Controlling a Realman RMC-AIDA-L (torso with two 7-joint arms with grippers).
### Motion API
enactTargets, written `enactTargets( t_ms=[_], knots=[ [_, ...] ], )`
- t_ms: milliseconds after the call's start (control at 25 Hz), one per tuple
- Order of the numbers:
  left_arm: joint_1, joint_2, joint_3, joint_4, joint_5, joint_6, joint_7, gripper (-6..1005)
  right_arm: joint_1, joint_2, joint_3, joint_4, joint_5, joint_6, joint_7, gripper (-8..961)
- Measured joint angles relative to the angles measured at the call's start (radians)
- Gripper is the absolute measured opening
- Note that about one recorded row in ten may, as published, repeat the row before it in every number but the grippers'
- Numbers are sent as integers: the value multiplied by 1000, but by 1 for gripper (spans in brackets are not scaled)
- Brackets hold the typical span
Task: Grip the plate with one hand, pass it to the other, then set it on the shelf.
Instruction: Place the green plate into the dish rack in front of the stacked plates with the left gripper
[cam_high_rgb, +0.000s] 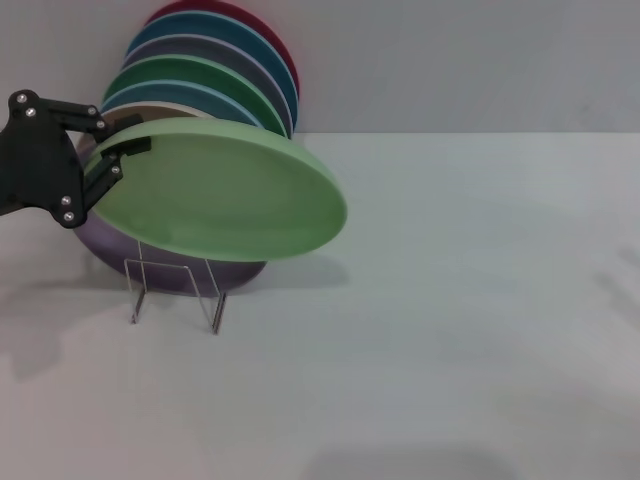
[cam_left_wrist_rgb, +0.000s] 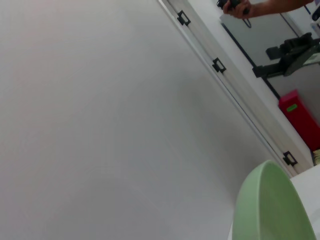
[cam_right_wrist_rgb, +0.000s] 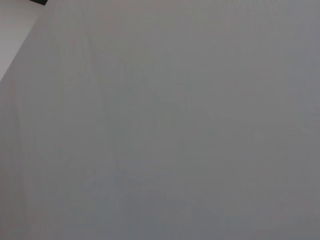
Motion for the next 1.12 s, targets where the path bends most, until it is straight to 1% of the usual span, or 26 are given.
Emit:
enactTargets(
  t_ms=[680, 960, 1120],
  knots=[
    [4, 3, 12, 10, 3, -13, -2, 167, 4, 0, -5, 0, 11, 0, 0, 607],
    [5, 1, 12, 10, 3, -21, 7, 169, 4, -1, -16, 7, 11, 0, -2, 607],
    [5, -3, 20, 11, 4, -48, 12, 170, 0, -1, -26, 18, 11, 0, -6, 607]
  ],
)
